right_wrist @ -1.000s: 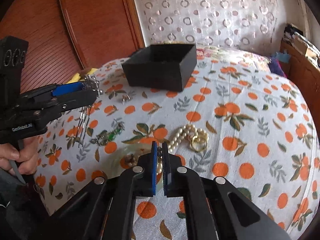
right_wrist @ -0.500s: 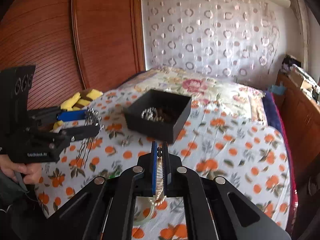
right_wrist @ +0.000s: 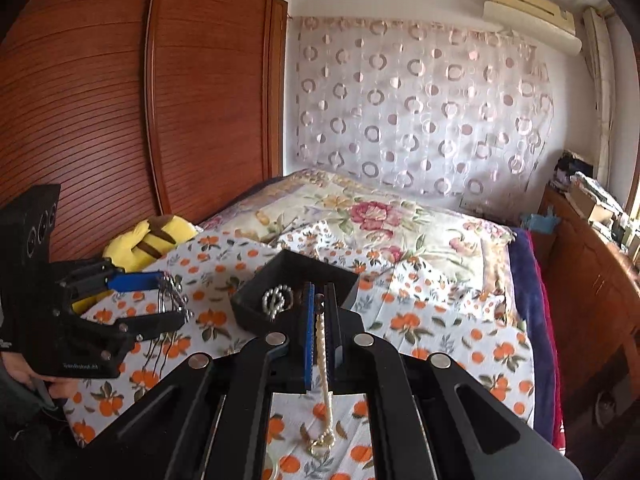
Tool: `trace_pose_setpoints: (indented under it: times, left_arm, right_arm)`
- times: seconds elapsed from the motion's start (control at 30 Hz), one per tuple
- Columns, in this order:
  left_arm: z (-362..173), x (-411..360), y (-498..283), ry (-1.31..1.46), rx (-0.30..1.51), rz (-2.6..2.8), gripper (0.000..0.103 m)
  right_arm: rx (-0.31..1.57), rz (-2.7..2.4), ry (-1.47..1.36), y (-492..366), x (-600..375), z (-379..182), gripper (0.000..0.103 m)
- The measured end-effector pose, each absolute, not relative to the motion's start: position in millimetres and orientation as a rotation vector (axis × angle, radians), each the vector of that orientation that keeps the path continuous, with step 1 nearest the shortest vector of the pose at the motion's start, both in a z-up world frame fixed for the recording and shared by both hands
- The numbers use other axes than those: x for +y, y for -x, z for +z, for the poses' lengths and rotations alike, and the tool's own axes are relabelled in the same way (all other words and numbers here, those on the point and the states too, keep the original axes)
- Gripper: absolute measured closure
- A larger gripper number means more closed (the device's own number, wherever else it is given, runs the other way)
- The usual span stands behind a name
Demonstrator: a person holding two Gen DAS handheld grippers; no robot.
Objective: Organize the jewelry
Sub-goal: 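Grasp and lift the silver hairpins with the left gripper while the right lifts the pearl necklace, then lower hairpins and pearl necklace into the black box and open both grippers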
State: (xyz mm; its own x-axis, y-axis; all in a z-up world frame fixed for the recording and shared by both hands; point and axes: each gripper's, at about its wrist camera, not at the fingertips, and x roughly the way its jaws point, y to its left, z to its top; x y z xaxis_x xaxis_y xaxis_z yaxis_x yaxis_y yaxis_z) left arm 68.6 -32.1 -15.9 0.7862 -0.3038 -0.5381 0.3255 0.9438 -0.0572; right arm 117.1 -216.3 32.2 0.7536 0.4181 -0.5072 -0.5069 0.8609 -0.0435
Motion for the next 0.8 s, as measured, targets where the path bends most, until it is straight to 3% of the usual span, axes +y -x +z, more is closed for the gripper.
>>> trace_pose_setpoints:
  times: [0.8]
  left_arm:
    - [3, -14, -112, -0.022, 0.548, -0.321, 0.05]
  right_arm:
    - [0.393, 0.545, 0.206, -169, -192, 102, 0.098]
